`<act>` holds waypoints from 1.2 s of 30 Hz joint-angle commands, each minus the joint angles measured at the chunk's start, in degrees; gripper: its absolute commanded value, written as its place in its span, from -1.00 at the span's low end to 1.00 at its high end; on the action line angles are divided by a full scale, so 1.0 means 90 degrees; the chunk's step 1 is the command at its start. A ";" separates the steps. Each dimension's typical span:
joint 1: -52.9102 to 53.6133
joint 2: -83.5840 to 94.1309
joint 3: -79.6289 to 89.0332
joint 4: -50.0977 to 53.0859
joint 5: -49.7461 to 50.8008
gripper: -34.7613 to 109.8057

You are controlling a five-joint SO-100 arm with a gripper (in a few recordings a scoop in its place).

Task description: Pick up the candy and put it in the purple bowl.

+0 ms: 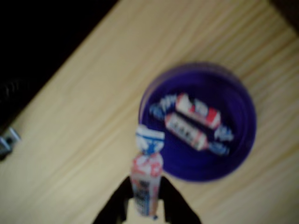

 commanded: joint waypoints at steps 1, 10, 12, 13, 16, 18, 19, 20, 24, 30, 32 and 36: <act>0.0352 0.0059 -0.0107 -0.0674 -0.0049 -0.53; 0.0693 -0.0273 0.0049 -0.1064 -0.0342 -0.53; 0.0742 -0.0293 0.0098 -0.1143 -0.0371 -0.53; 0.0762 -0.0322 0.0098 -0.1152 -0.0410 -0.53; 0.0811 -0.0342 0.0078 -0.1133 -0.0469 -0.47; 0.0840 -0.0342 0.0088 -0.1104 -0.0518 -0.41; 0.0850 -0.0342 0.0088 -0.1084 -0.0537 -0.40; 0.0879 -0.0342 0.0098 -0.1064 -0.0547 -0.39; 0.0937 -0.0303 0.0127 -0.1035 -0.0576 -0.33; 0.0928 -0.0156 0.0225 -0.0996 -0.0547 -0.32; 0.0879 0.0088 0.0313 -0.0977 -0.0537 -0.50; 0.0547 0.1172 0.0645 -0.0781 -0.0479 -0.53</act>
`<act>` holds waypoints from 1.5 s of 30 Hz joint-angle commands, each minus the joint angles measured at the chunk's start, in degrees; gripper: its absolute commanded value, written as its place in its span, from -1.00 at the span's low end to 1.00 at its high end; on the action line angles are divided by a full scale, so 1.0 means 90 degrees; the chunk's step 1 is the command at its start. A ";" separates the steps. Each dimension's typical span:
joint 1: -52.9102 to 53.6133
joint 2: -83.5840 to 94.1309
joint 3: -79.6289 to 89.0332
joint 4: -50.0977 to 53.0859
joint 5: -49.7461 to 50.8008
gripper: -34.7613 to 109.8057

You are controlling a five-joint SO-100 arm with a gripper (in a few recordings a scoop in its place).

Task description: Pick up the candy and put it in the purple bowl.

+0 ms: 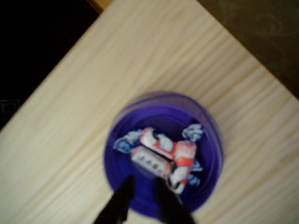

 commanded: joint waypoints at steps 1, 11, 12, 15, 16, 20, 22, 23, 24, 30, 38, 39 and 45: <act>-0.0283 0.1689 0.0205 0.0205 0.0107 -0.53; -0.1934 0.5957 0.3047 0.0586 -0.0947 -0.53; -0.2100 0.6309 0.3311 0.0625 -0.1172 -0.53; -0.2275 0.7520 0.4082 0.1025 -0.1621 -0.53; -0.2295 0.7949 0.4307 0.1221 -0.1758 -0.53; -0.2432 0.8379 0.4688 0.1602 -0.1934 -0.53; -0.2490 0.8379 0.4854 0.1582 -0.1924 -0.53; -0.2490 0.8379 0.4941 0.1582 -0.1943 -0.53; -0.2490 0.8379 0.5039 0.1582 -0.2002 -0.53; -0.2373 0.8379 0.5723 0.1533 -0.2119 -0.53; -0.2344 0.8379 0.5742 0.1533 -0.2109 -0.53; -0.2344 0.8379 0.5742 0.1533 -0.2109 -0.53; -0.2344 0.8379 0.5742 0.1533 -0.2109 -0.53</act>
